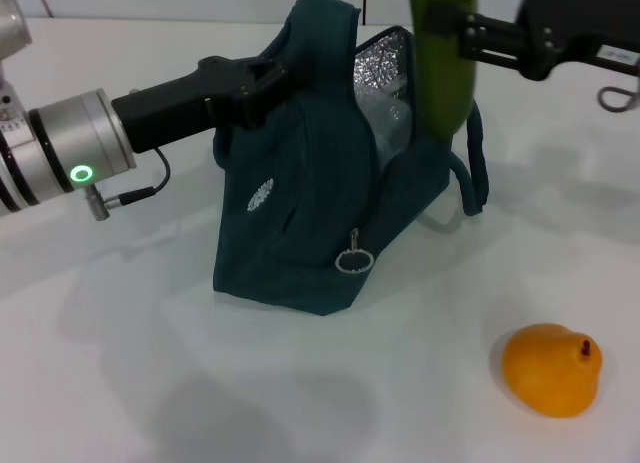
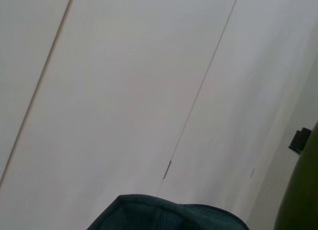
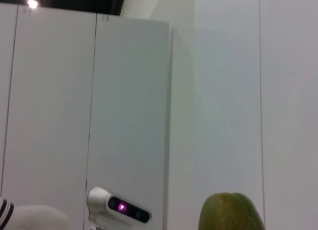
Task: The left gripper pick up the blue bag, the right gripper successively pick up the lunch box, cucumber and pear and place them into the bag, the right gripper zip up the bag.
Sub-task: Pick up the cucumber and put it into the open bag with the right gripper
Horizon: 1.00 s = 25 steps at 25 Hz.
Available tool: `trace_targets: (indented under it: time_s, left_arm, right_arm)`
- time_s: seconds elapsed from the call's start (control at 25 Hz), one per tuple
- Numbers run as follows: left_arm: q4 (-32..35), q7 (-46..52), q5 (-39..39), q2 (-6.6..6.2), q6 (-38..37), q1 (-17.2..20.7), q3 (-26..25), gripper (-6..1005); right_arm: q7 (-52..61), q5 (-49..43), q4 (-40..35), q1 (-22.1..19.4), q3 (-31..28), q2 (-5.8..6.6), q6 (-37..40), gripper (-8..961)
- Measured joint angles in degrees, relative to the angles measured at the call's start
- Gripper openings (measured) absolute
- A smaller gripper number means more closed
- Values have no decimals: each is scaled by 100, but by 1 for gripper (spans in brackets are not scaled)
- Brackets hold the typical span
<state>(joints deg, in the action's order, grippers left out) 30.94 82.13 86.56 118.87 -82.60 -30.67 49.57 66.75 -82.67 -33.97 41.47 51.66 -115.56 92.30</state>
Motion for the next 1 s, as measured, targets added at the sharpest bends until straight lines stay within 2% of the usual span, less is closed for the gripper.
trace_targets:
  time_s: [0.2,0.56,1.0]
  left_arm:
    - [-3,-3,-14,4,31,-2,-1,40]
    - [-39,-4,-43,13,34,4,-1,41]
    - [-151,-4,-38,32,29,4,24,41]
  right_arm:
    - [-32,182,575,247,49,-25,38,681]
    - [-320,199,1029,286,122,-56,129,697]
    - [-1401,1595,1903,300,1064,-63,239,717]
